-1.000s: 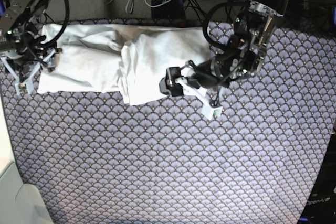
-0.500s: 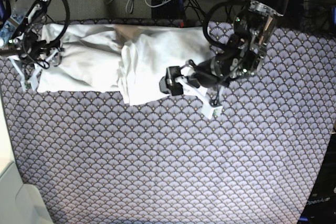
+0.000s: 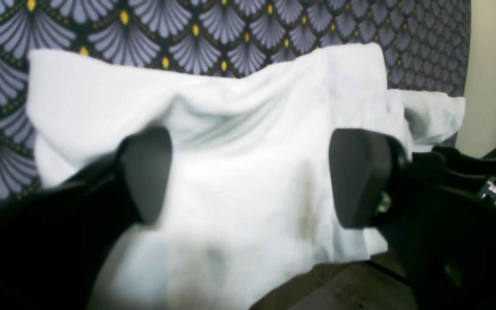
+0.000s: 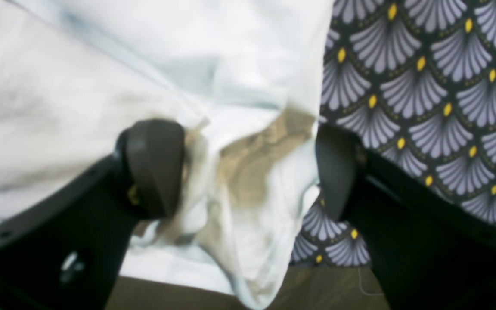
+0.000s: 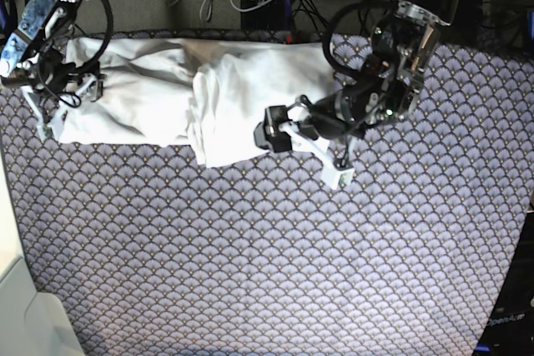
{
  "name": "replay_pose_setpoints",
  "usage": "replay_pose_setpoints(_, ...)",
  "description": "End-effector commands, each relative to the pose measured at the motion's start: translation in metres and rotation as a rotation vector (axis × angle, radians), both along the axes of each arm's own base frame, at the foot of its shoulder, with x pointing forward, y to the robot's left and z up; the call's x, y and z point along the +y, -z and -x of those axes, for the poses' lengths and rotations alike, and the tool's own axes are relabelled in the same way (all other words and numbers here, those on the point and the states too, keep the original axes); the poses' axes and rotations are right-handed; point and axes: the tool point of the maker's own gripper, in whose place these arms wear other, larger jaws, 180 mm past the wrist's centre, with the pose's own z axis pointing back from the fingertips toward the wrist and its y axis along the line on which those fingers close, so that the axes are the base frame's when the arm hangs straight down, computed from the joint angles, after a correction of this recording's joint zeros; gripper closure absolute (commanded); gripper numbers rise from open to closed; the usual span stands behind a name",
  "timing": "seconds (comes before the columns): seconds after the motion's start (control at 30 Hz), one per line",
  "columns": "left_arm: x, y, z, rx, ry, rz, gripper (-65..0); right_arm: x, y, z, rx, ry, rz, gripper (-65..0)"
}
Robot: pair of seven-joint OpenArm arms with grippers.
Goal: Fold the T-shirt properly
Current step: 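Release the folded end with the left gripper and regrasp the strip end with the right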
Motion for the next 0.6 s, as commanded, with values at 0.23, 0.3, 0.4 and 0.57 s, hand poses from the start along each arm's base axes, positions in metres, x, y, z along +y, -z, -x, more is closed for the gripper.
replay_pose_setpoints(0.23, -0.003, -0.012, -0.007, -0.034, 0.0, 0.021, -54.8, 0.011, 0.003, 0.0, -0.026, -0.001, -0.097, -49.9)
replay_pose_setpoints(0.3, -0.003, -0.012, -0.007, -0.034, 0.0, 0.021, -54.8, 0.013, 0.004, 0.001, -0.026, -0.001, -0.103, -49.9)
replay_pose_setpoints(0.4, -0.003, -0.012, -0.007, -0.035, 0.001, 0.022, -54.8, 0.016, 0.009, 0.008, -0.008, -0.005, -0.108, -49.8)
replay_pose_setpoints(0.57, -0.003, -0.01, -0.006, -0.031, 0.0, 0.021, -54.8, 0.023, 0.011, 0.008, -0.011, -0.002, -0.125, -42.0)
